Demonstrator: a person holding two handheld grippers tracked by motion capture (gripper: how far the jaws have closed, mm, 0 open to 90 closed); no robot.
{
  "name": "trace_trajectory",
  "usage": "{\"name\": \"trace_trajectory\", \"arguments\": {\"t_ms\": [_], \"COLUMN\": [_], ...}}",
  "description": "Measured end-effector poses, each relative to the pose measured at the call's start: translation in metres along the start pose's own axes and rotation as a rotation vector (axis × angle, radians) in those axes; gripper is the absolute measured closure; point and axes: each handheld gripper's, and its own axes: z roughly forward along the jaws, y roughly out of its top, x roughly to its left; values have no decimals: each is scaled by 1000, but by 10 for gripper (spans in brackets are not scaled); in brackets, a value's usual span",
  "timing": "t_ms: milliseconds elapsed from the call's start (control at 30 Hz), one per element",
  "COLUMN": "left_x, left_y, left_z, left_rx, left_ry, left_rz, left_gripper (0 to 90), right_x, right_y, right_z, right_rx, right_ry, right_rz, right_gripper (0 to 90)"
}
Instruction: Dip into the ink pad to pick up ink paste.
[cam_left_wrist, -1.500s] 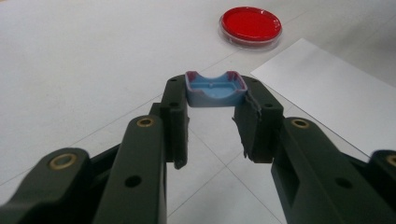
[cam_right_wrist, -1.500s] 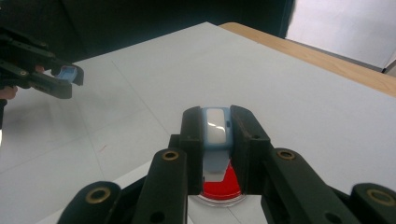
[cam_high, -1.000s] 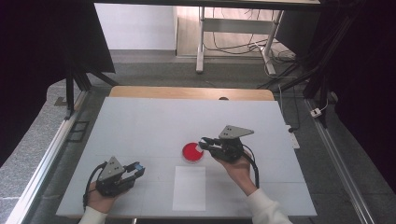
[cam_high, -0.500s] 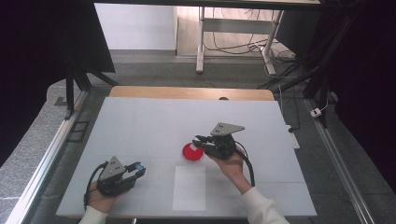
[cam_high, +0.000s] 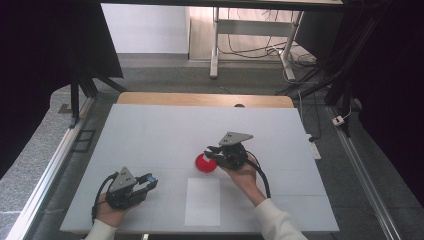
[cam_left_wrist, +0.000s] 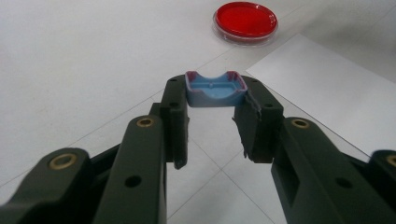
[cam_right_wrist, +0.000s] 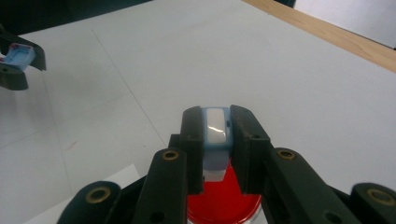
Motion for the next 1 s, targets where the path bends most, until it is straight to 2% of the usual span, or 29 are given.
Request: {"name": "trace_trajectory", "arguments": {"t_ms": [367, 1000], "left_x": [1, 1], "left_y": [0, -1], "left_z": [-1, 0], "left_rx": [-1, 4], "left_ry": [1, -1], "left_rz": [-1, -2], "left_gripper": [653, 653], "right_x": [-2, -2], "right_y": [-5, -10], "right_z": [14, 19], "right_rx": [67, 96], "right_ry": [-14, -20], "right_rz": [-18, -30], "right_gripper": [749, 749]}}
